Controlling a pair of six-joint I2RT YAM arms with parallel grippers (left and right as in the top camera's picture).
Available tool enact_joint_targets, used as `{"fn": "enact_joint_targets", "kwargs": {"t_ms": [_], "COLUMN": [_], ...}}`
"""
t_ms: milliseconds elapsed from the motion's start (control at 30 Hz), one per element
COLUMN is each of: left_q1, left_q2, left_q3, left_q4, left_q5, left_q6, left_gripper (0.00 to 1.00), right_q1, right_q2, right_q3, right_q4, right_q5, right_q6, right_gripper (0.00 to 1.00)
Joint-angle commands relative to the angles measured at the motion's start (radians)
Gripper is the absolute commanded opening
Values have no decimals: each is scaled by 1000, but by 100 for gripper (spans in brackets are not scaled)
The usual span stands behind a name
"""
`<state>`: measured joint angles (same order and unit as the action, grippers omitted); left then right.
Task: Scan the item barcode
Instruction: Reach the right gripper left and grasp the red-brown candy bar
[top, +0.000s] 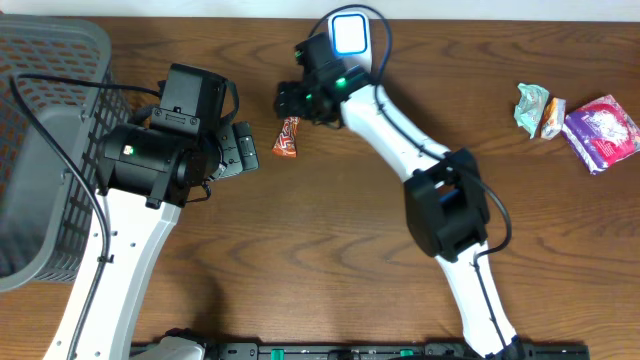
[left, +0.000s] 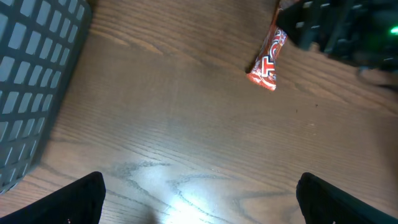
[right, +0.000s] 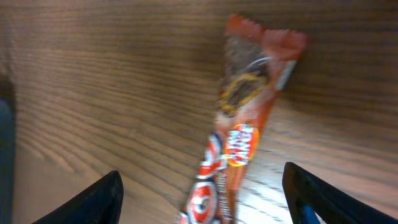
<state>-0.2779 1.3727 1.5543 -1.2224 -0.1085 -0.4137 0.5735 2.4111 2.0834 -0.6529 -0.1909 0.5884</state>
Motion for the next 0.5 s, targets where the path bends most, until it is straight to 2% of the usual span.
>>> {"fn": "enact_joint_targets", "kwargs": {"t_ms": [0,167,333,400,467], "left_q1": [0,0,0,0,0], "left_q2": [0,0,0,0,0], "left_q3": [-1,-1,-1,-1,-1], "left_q4": [0,0,0,0,0], "left_q5": [-12,-12,-12,-12,-12], "left_q6": [10,10,10,10,10], "left_gripper": [98,98,98,98,98], "right_q1": [55,108,122,122,118], "right_q2": [13,30,61,79,94], "right_q3": [-3,-3,-4,-4,-4], "right_q4": [10,10,10,7,-9], "right_q5": [216,351,362,362,363], "right_q6": [80,99,99,99,98], "right_gripper": [78,76,73,70,63]}}
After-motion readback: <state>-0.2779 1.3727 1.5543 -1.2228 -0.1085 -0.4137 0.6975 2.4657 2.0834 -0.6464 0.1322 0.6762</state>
